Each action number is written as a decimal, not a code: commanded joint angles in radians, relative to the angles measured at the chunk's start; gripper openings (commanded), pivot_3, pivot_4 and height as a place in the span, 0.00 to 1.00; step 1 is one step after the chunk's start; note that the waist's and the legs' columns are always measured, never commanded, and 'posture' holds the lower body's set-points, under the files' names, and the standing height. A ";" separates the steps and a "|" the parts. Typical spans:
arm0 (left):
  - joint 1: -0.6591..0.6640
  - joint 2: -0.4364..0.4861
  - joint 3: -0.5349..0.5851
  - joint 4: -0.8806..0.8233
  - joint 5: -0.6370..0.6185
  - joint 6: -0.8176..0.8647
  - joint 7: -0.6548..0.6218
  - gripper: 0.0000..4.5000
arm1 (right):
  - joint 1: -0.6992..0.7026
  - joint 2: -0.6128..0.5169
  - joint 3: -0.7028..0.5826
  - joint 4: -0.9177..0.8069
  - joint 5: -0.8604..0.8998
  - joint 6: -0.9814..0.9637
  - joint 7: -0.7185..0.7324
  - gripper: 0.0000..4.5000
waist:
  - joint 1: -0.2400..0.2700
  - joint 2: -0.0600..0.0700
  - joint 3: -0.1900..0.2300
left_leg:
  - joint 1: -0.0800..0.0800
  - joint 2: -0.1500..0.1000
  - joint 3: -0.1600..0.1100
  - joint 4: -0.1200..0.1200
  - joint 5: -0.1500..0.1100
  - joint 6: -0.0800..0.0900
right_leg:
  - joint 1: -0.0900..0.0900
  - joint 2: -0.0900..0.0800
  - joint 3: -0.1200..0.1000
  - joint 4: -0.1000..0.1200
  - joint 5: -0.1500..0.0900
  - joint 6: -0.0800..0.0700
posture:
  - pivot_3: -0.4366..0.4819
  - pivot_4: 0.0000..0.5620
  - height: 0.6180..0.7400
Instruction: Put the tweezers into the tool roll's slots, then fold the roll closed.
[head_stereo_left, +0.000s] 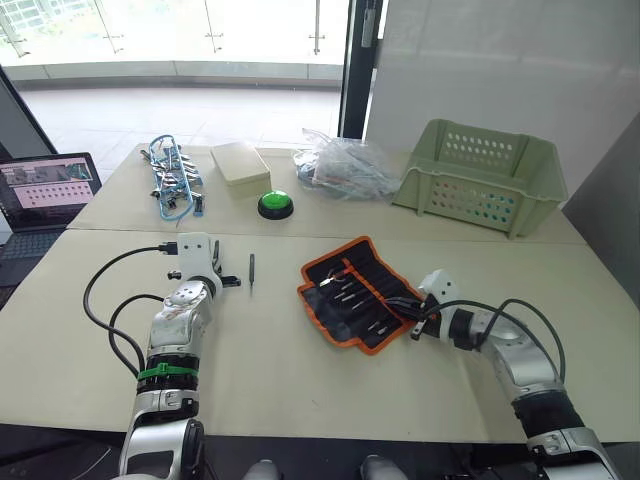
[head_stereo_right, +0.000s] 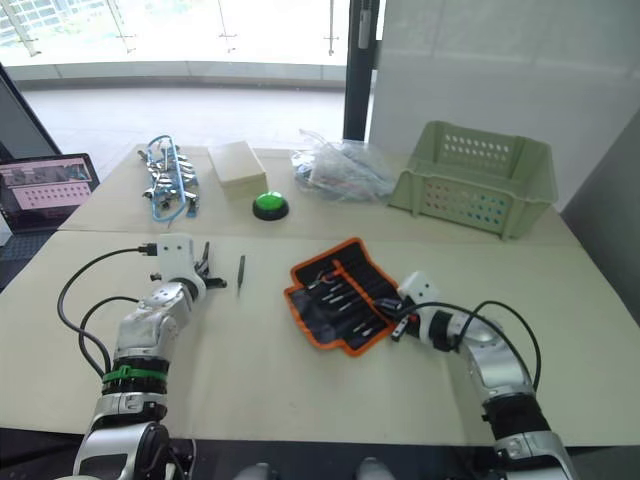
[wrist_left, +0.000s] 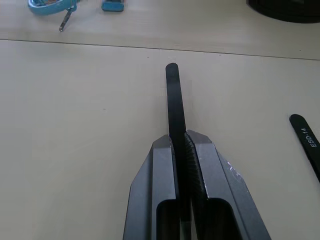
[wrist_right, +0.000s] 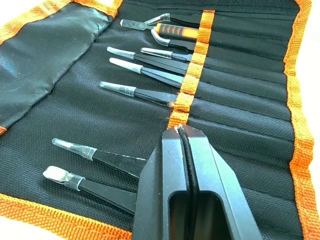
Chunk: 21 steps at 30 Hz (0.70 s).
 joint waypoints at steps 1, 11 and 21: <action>-0.014 0.049 -0.125 -0.164 0.037 -0.044 -0.138 0.01 | 0.045 0.001 0.035 0.052 -0.047 0.038 -0.008 0.00 | 0.002 0.000 0.000 | 0.000 0.000 0.000 0.000 0.000 0.000 | 0.000 0.000 0.000 0.000 0.000 0.000 | 0.48 0.27 1.00; -0.079 0.107 -0.416 -0.408 -0.101 0.103 -0.623 0.01 | 0.098 -0.007 0.010 0.008 -0.041 0.039 -0.047 0.00 | 0.007 0.000 0.000 | -0.001 0.000 0.000 0.000 0.000 0.000 | 0.001 0.000 0.000 -0.001 0.000 0.000 | 0.48 0.27 1.00; -0.213 0.065 -0.587 -0.379 -0.141 0.386 -0.744 0.01 | 0.165 -0.009 -0.018 -0.077 -0.028 0.057 -0.086 0.00 | 0.014 0.002 0.001 | -0.002 -0.001 0.000 0.000 0.000 0.000 | 0.001 0.000 0.000 -0.001 -0.001 0.001 | 0.48 0.27 1.00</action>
